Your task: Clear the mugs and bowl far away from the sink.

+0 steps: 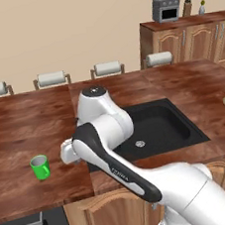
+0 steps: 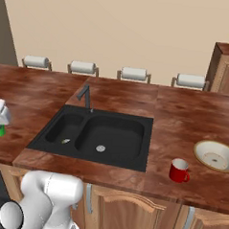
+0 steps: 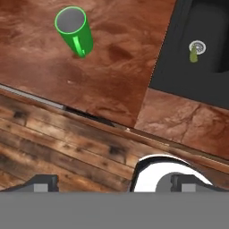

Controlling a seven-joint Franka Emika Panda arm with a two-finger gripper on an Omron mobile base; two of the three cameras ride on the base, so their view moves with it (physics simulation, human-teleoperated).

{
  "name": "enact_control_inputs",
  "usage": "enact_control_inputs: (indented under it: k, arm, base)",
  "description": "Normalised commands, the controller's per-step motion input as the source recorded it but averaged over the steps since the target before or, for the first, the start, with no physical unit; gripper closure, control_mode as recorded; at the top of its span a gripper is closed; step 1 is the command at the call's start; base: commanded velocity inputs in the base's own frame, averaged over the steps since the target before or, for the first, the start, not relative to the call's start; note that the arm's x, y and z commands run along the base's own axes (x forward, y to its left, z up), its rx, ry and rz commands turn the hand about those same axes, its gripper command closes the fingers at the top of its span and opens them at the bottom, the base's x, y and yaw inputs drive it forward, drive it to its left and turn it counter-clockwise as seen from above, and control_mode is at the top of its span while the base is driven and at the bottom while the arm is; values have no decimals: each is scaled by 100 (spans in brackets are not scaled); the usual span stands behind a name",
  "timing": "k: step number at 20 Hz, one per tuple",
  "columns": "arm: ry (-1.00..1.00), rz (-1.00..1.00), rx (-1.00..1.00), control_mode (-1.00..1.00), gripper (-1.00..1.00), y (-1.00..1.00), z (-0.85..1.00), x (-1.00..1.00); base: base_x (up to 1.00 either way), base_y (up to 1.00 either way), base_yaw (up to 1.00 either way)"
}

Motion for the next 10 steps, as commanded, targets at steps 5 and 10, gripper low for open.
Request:
enact_control_inputs:
  k: [5, 10]
  arm:
    - [14, 12, 0, -100, -100, 47, -12, 5]
    - [11, 11, 0, -100, -100, 10, -6, 14]
  base:
    - [0, 0, 0]
    - [0, 0, 0]
